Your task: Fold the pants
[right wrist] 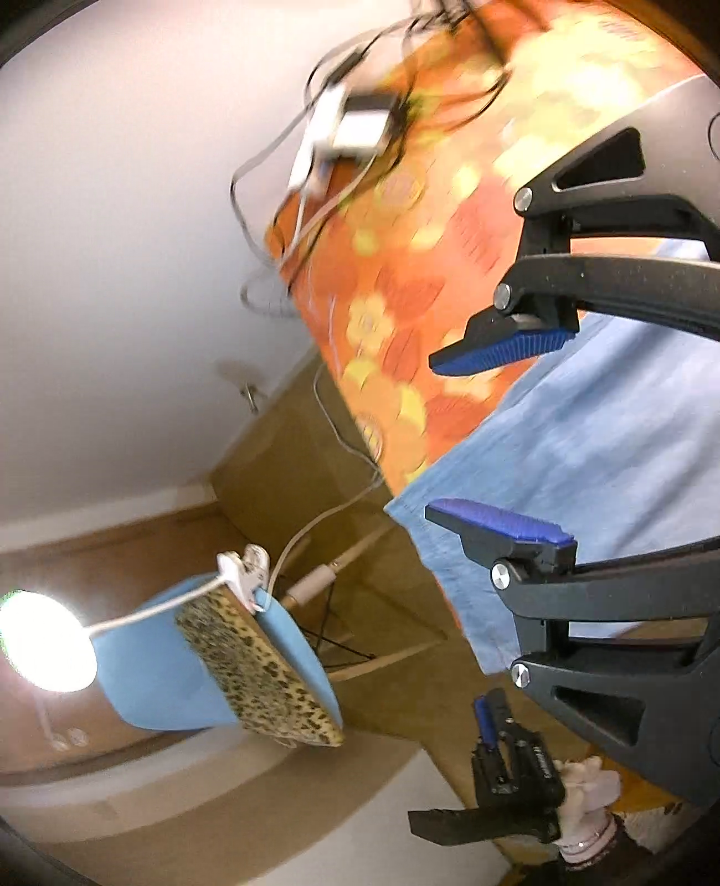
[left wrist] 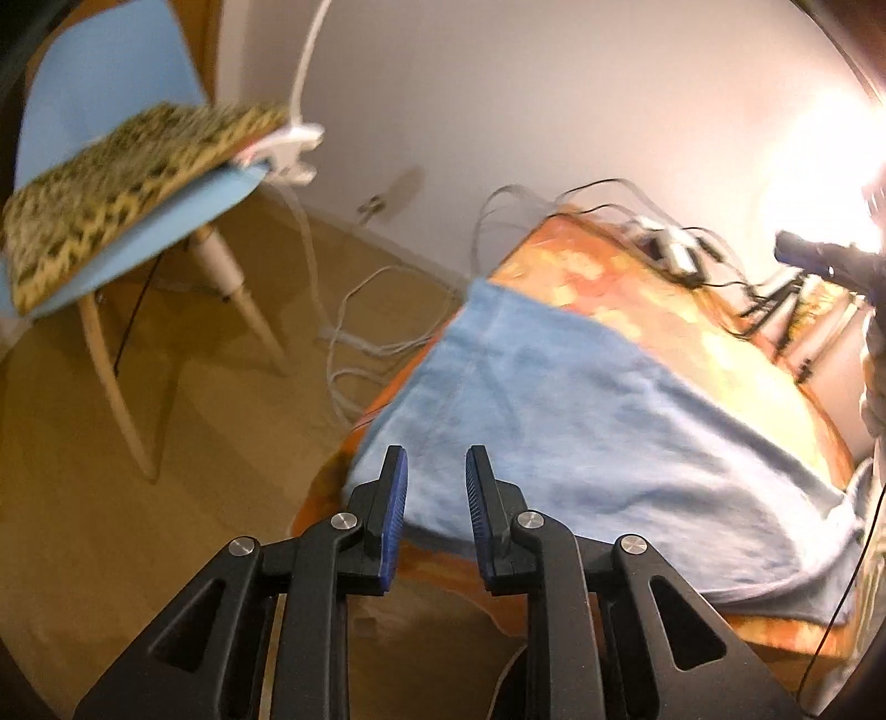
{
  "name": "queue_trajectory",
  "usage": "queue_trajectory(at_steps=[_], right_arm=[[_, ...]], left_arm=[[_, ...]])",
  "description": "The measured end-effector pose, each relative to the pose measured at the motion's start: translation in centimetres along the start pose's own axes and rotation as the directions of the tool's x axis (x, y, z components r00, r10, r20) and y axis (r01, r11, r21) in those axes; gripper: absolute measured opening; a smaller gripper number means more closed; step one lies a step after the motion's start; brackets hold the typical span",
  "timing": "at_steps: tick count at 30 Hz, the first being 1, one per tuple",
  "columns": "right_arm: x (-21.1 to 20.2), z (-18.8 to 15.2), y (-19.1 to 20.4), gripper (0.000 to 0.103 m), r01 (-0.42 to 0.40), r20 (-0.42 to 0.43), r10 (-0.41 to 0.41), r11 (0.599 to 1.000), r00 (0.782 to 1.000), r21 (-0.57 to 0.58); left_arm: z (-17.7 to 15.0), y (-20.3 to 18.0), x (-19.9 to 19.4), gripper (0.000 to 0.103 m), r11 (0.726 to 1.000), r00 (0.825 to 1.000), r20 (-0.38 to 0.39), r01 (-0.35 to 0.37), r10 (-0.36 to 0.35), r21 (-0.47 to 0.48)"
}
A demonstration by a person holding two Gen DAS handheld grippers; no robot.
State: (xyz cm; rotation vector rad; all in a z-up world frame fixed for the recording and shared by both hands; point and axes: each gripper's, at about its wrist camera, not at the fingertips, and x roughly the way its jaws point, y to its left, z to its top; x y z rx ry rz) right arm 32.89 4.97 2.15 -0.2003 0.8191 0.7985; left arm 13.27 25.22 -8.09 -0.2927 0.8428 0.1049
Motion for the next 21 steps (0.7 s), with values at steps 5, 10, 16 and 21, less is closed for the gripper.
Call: queue_trajectory(at_steps=[5,10,16,21], right_arm=[[-10.0,-4.0,-2.7,0.052,0.099,0.042,-0.103,0.992,0.994,0.082],[-19.6,-9.1,-5.8,0.054,0.191,0.068,-0.208,0.96,0.976,0.203],[-30.4,-16.8,-9.6,0.061,0.31,0.081,-0.361,0.879,0.929,0.362],[-36.9,-23.3,-12.5,0.062,0.376,0.069,-0.461,0.793,0.885,0.478]], left_arm=[[2.3,-4.0,-2.4,0.025,0.99,0.996,0.01,0.087,-0.089,0.107],[5.5,-9.4,-4.7,0.025,0.962,0.985,0.016,0.163,-0.171,0.219],[6.4,-17.5,-6.3,0.031,0.897,0.959,0.01,0.262,-0.284,0.356],[5.2,-24.2,-5.1,0.033,0.83,0.936,-0.068,0.338,-0.345,0.445]])
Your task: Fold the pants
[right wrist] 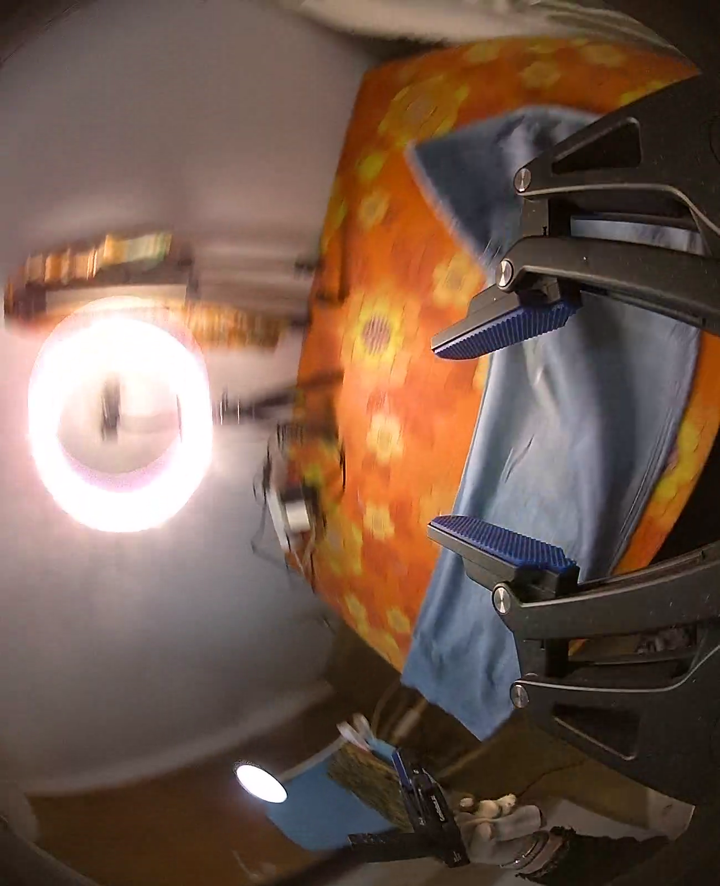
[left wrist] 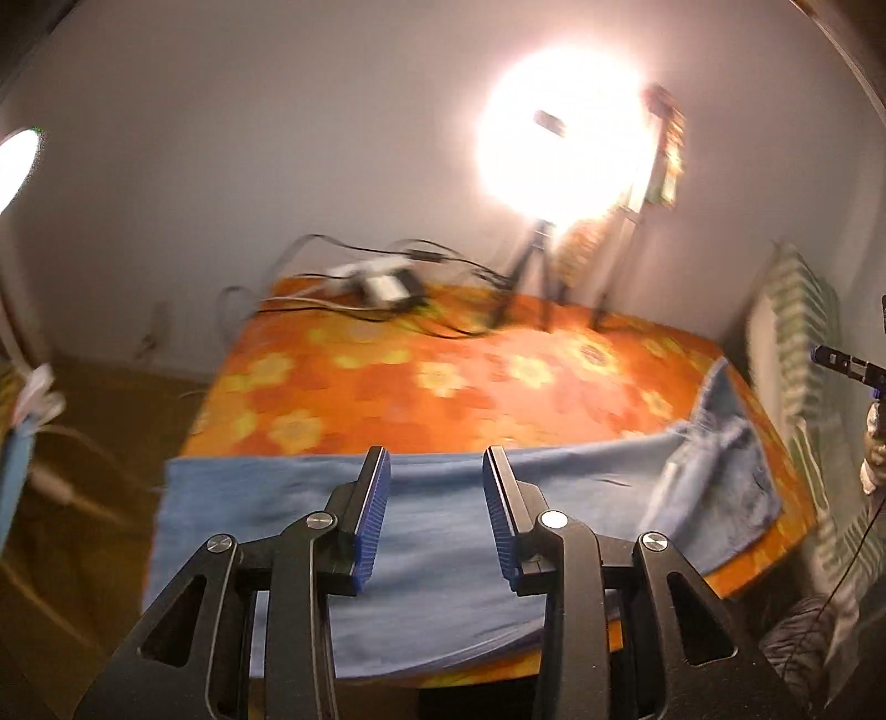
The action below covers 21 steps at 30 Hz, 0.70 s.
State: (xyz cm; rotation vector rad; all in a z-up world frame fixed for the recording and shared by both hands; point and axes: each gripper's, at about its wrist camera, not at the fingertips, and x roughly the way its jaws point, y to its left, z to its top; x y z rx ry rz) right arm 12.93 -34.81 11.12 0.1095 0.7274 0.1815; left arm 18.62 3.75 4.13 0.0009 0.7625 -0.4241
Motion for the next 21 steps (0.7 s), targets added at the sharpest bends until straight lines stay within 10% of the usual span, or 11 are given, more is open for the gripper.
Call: queue_trajectory(at_steps=[13,21], right_arm=[[-6.6,-11.7,-14.6,0.062,0.255,0.032,-0.267,0.946,0.963,0.199],[-5.5,-18.0,-21.7,0.062,0.252,0.052,-0.295,0.886,0.954,0.39]], left_arm=[[7.7,-16.8,7.7,0.044,0.956,0.988,-0.118,0.128,-0.1,0.263],[7.8,-28.7,16.3,0.048,0.918,0.942,-0.271,0.274,-0.197,0.286]])
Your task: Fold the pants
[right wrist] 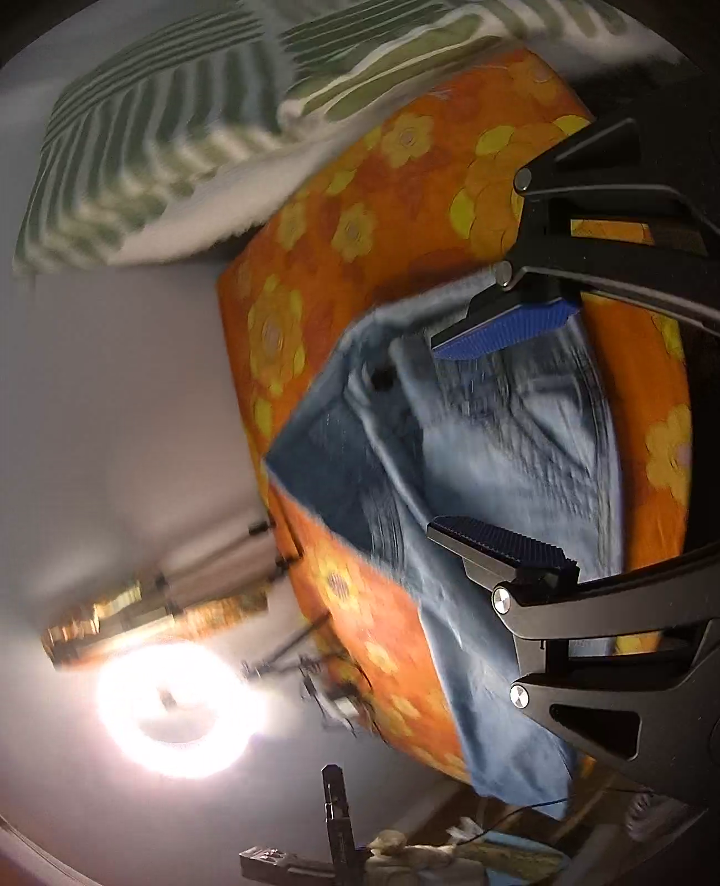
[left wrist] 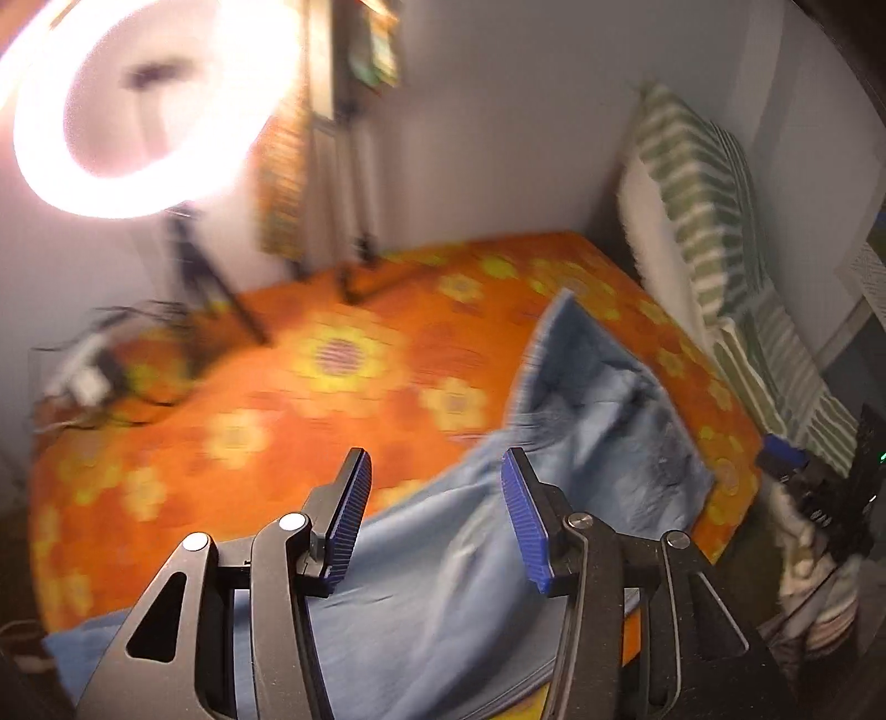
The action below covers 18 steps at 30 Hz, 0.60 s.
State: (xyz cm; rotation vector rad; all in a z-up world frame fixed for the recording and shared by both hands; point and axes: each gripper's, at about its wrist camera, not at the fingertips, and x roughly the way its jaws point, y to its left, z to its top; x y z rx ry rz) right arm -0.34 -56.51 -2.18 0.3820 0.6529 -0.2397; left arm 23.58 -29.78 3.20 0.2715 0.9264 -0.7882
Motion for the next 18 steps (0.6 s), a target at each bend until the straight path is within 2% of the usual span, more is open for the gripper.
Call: queue_trajectory(at_steps=[2,6,8,12,16,18], right_arm=[[1.4,-0.4,-1.3,0.062,0.046,-0.041,-0.046,0.999,0.998,0.012],[2.5,-0.3,-2.1,0.062,-0.004,-0.064,0.006,1.0,0.998,0.022],[3.1,-0.2,-2.7,0.062,0.025,-0.064,-0.024,0.999,0.998,0.028],[4.6,-0.3,-4.5,0.062,-0.015,-0.113,0.027,0.995,0.993,0.1],[5.4,-0.4,-5.1,0.062,-0.002,-0.15,0.012,0.997,0.989,0.072],[5.6,-0.5,-6.0,0.062,-0.002,-0.158,0.019,0.994,0.987,0.109]], left_arm=[[0.5,-1.9,3.6,0.048,0.999,0.998,-0.039,0.047,-0.047,-0.009],[1.1,-4.0,10.1,0.05,0.991,0.991,-0.081,0.099,-0.106,-0.087],[1.6,-4.4,11.8,0.05,0.989,0.99,-0.08,0.108,-0.117,-0.101],[3.0,-5.4,15.2,0.055,0.991,0.989,-0.097,0.1,-0.109,-0.091],[3.8,-4.9,17.1,0.055,0.984,0.988,-0.087,0.114,-0.127,-0.135],[3.9,-4.6,17.9,0.055,0.984,0.989,-0.092,0.105,-0.119,-0.145]])
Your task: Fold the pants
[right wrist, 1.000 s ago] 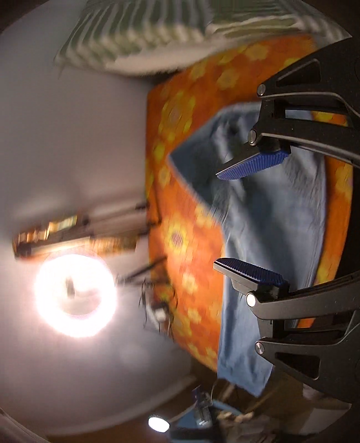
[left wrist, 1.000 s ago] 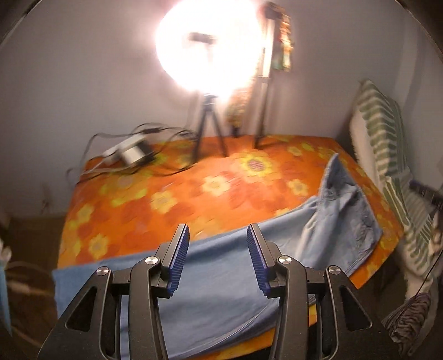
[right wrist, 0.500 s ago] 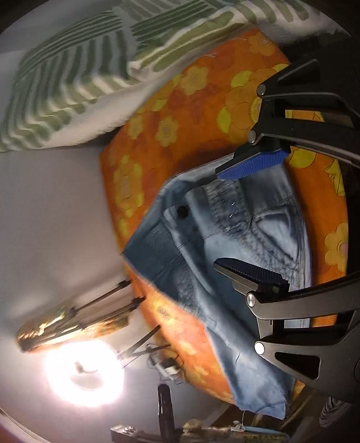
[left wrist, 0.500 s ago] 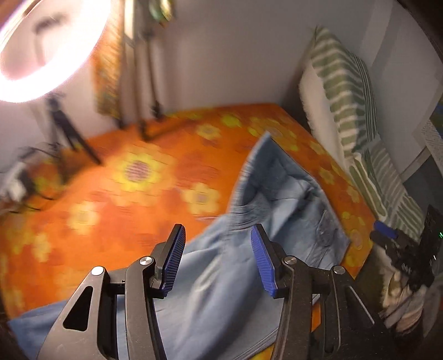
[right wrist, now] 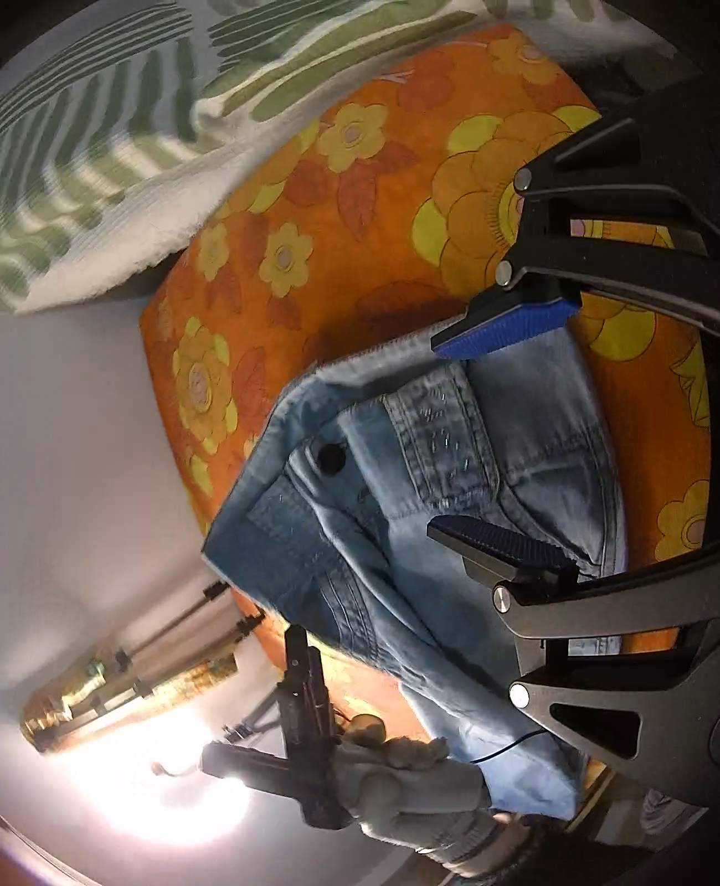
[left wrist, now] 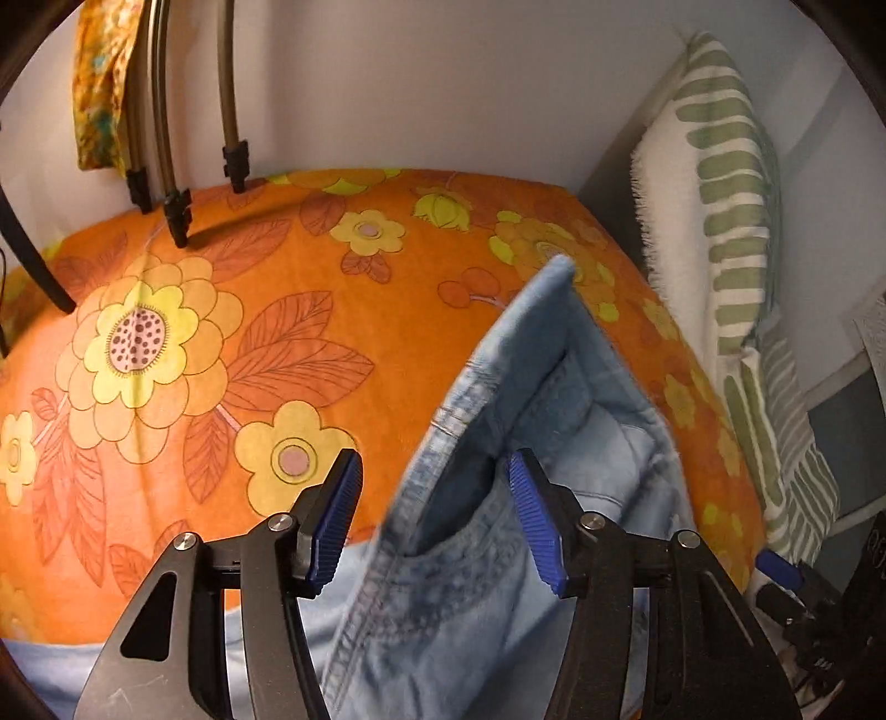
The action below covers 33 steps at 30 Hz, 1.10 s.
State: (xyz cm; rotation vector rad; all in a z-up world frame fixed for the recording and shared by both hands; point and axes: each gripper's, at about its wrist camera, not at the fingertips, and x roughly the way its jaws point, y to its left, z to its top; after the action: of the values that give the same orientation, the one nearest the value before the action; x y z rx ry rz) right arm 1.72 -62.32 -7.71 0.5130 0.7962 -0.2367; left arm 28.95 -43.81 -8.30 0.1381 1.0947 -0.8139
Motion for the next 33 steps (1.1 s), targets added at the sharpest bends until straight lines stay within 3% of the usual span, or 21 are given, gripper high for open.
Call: queue_trajectory(at_steps=[4,9,10,12,15,20,24,30,33], right_arm=[[0.0,0.2,-2.0,0.062,-0.04,-0.005,0.041,0.994,0.999,0.106],[-0.2,0.2,-1.8,0.062,-0.064,0.005,0.064,0.992,0.998,0.107],[-0.1,0.2,-1.5,0.062,-0.061,0.002,0.061,0.994,0.998,0.095],[0.0,0.1,-1.1,0.062,-0.041,-0.001,0.041,0.997,0.999,0.068],[0.0,0.0,-1.4,0.062,-0.027,0.001,0.027,0.996,1.0,0.08],[-0.2,0.1,-2.7,0.062,-0.065,0.014,0.064,0.985,0.998,0.161],[-0.5,0.1,-2.9,0.062,-0.064,0.031,0.059,0.984,0.998,0.169],[-1.3,0.2,-3.9,0.062,-0.097,0.061,0.086,0.974,0.994,0.205],[-1.6,0.0,-4.7,0.062,-0.106,0.071,0.092,0.967,0.993,0.233]], left_arm=[[0.0,0.4,1.4,0.055,0.999,0.999,-0.022,0.025,-0.025,-0.036],[-0.5,-0.1,2.2,0.052,0.999,1.0,-0.023,0.014,-0.015,-0.032],[-0.6,-0.2,2.1,0.046,0.999,1.0,-0.018,0.018,-0.018,-0.027],[-0.8,-0.5,2.0,0.014,1.0,1.0,-0.013,0.004,-0.004,-0.012],[-1.2,-0.7,1.2,0.011,1.0,1.0,0.011,0.006,-0.006,-0.003],[-2.4,-3.1,-0.8,0.007,0.995,0.998,0.057,0.002,-0.007,0.098],[-4.0,-5.3,-2.3,0.007,0.988,0.996,0.066,0.047,-0.057,0.148],[-8.2,-10.4,-4.5,0.007,0.946,0.992,0.055,0.094,-0.116,0.31],[-11.0,-12.8,-4.6,0.007,0.919,0.988,0.015,0.138,-0.154,0.37]])
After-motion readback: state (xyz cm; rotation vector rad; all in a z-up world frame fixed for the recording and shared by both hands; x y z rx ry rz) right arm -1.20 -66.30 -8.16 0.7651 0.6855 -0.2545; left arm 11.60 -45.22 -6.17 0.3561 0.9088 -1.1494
